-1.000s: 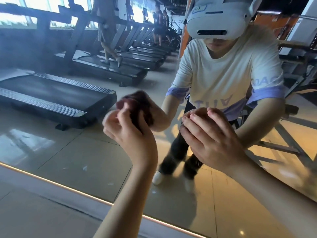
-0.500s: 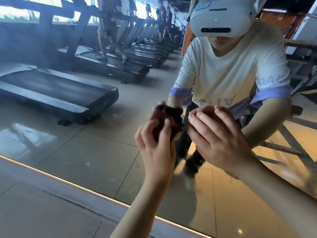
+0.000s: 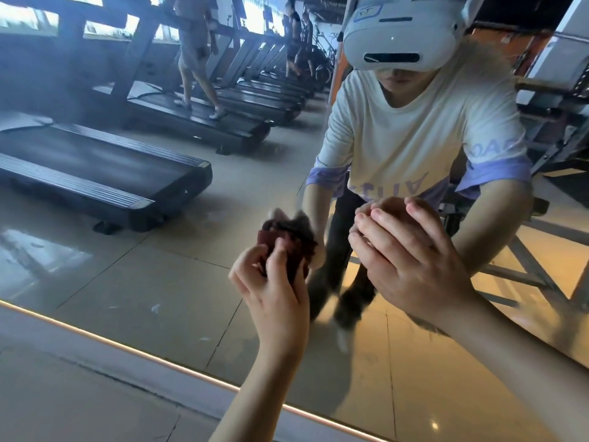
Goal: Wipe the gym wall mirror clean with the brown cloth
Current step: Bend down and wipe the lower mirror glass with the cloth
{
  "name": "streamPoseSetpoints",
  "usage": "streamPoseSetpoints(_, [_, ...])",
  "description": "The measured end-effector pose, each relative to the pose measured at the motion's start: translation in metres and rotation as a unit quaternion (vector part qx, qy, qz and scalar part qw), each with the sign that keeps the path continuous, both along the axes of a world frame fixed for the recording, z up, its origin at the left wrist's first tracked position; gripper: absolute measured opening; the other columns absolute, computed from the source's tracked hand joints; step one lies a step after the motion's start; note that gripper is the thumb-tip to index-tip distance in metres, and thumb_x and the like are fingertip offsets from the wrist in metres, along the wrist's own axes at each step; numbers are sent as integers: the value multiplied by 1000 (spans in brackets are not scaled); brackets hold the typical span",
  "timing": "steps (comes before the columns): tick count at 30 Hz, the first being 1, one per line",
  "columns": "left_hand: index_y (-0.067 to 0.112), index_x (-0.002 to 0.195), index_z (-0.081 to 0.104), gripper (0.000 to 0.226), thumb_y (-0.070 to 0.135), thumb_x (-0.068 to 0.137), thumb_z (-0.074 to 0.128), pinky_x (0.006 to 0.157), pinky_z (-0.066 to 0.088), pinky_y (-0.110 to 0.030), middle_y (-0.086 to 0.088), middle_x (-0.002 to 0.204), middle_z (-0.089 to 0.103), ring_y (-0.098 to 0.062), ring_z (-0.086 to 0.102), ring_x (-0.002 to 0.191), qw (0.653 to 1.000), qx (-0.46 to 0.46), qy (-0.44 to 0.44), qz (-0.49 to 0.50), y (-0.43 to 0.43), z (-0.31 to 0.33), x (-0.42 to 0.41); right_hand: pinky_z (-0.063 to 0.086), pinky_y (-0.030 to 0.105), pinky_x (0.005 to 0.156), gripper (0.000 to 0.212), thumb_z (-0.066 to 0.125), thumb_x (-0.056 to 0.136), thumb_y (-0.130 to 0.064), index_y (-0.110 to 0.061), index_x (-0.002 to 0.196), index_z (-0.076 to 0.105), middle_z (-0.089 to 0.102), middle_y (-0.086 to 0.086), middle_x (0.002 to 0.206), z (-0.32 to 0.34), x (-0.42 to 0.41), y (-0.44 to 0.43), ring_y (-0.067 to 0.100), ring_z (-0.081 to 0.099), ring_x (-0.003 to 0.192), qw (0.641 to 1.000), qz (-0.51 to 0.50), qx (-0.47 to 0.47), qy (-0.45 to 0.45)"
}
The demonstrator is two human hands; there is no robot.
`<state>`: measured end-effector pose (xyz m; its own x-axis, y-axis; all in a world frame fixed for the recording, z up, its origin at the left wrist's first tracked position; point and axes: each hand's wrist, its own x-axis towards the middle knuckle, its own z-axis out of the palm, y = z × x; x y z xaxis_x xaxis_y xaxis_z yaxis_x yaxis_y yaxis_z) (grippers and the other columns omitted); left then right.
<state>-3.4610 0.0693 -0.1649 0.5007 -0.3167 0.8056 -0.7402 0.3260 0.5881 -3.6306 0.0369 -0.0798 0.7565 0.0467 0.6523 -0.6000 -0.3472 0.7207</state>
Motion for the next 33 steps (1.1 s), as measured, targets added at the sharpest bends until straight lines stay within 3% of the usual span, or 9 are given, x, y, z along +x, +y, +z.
streamPoseSetpoints(4, [8,116,47,26,8,91,55,104,20,-13,-29,116,46,-24,35,105,989,-19,139,38,-16,34,16,38,49,108,27,50,94,-14,-10,116,67,57,10,130,2,1,0,24,53,122,1000,14,4,0])
streamPoseSetpoints(9, [11,119,46,27,14,92,51,99,34,-35,-21,120,41,-28,36,107,997,17,67,-20,4,8,6,34,49,111,30,50,93,-14,-10,120,63,55,10,132,3,0,1,24,51,123,1000,7,17,4])
streamPoseSetpoints(15, [-6,112,56,24,5,91,55,99,21,-17,-29,114,46,-26,35,104,983,-18,182,33,-20,46,47,33,50,111,26,50,92,-9,-10,112,67,60,9,126,4,12,6,24,52,120,998,19,62,-11])
streamPoseSetpoints(18, [4,116,52,25,8,91,54,103,18,-10,-28,116,46,-23,35,105,991,-2,133,4,-8,30,37,40,51,104,27,48,95,-10,-8,109,71,69,10,119,5,28,4,24,54,118,997,32,66,-4])
streamPoseSetpoints(22, [15,117,47,27,11,90,55,98,23,-20,-19,119,41,-24,34,104,998,18,58,-19,-4,20,51,41,52,104,22,51,94,-10,-9,107,69,64,9,120,3,43,-2,23,54,116,997,39,60,-12])
streamPoseSetpoints(26, [18,110,44,26,3,92,55,98,25,-19,-21,116,43,-21,33,101,987,3,154,48,-17,32,80,36,50,109,22,51,93,-9,-10,111,64,55,8,124,0,42,-4,23,53,118,998,39,54,-8])
streamPoseSetpoints(28, [16,115,47,29,3,90,58,102,25,-16,-19,119,41,-24,35,103,996,7,87,28,-10,18,69,35,50,111,23,51,92,-9,-10,111,63,55,8,124,-1,43,-4,23,52,118,998,37,49,-10])
streamPoseSetpoints(31, [17,119,52,41,6,84,70,98,35,-33,-9,118,38,-29,38,104,996,44,-72,-42,6,-16,49,33,49,112,25,51,92,-10,-10,114,63,55,9,126,-2,41,-4,24,52,120,998,27,51,-4])
streamPoseSetpoints(33, [18,118,53,38,8,85,69,99,36,-31,-10,118,39,-30,38,104,993,39,-100,-37,3,-19,57,32,49,113,25,50,92,-10,-10,114,63,55,8,126,-2,40,-5,23,52,119,999,24,48,-3])
